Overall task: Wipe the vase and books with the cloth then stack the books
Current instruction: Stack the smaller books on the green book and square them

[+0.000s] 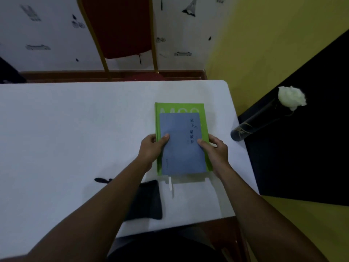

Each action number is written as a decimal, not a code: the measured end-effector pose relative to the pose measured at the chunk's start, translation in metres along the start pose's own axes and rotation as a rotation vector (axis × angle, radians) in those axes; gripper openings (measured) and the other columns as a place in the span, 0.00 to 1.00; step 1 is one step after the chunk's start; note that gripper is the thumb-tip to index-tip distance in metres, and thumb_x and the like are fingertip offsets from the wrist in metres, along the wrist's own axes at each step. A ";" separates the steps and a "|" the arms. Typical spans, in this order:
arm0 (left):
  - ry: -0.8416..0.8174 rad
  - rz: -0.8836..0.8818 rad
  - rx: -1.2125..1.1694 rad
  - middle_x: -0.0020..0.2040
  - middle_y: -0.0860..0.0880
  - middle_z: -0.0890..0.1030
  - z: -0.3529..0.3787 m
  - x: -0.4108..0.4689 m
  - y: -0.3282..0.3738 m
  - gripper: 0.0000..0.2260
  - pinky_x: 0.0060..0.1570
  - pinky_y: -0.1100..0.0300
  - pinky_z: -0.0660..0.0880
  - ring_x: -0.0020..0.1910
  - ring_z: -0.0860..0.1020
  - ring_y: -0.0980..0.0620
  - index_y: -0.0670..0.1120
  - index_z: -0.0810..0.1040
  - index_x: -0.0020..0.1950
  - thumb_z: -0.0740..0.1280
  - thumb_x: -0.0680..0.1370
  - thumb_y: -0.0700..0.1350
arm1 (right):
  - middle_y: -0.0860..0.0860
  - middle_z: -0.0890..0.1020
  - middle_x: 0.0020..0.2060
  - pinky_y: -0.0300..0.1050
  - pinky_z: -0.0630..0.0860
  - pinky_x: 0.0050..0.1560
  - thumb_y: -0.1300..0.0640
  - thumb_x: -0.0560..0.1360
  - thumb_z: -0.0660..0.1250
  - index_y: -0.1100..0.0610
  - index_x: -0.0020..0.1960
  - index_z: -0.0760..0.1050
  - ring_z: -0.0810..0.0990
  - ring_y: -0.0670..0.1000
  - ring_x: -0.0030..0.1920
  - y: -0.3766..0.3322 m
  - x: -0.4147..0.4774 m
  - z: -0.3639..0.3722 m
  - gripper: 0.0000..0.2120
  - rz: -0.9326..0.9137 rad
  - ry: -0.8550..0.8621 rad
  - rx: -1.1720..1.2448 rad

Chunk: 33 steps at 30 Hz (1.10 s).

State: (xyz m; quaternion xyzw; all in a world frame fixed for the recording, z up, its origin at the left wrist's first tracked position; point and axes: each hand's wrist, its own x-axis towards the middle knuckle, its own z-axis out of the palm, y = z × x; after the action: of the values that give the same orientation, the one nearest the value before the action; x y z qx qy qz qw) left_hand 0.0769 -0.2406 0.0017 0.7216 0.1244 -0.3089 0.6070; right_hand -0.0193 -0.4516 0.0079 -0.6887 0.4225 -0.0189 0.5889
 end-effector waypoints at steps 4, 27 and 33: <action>0.001 -0.057 0.071 0.54 0.46 0.86 0.051 -0.002 -0.017 0.20 0.54 0.47 0.83 0.50 0.85 0.48 0.44 0.83 0.57 0.76 0.73 0.58 | 0.50 0.76 0.62 0.49 0.78 0.57 0.52 0.74 0.76 0.54 0.67 0.79 0.81 0.51 0.56 0.021 0.014 -0.042 0.22 0.011 0.069 -0.056; -0.030 0.003 0.528 0.44 0.45 0.86 0.101 -0.015 -0.007 0.17 0.33 0.63 0.74 0.38 0.81 0.51 0.40 0.85 0.49 0.75 0.76 0.55 | 0.54 0.72 0.58 0.41 0.69 0.56 0.47 0.80 0.68 0.53 0.64 0.79 0.77 0.53 0.57 0.052 0.030 -0.086 0.16 -0.020 0.048 -0.342; -0.210 0.058 0.779 0.54 0.41 0.80 0.079 -0.015 0.013 0.19 0.54 0.55 0.73 0.54 0.78 0.45 0.45 0.80 0.53 0.66 0.79 0.61 | 0.55 0.68 0.75 0.50 0.66 0.75 0.51 0.82 0.65 0.60 0.78 0.66 0.68 0.56 0.75 0.030 0.011 -0.072 0.27 -0.069 0.170 -0.414</action>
State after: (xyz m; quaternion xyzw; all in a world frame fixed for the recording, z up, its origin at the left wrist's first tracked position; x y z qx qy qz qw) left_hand 0.0492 -0.3165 0.0150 0.8654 -0.0852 -0.3876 0.3058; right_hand -0.0660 -0.5138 0.0000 -0.8047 0.4419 -0.0098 0.3963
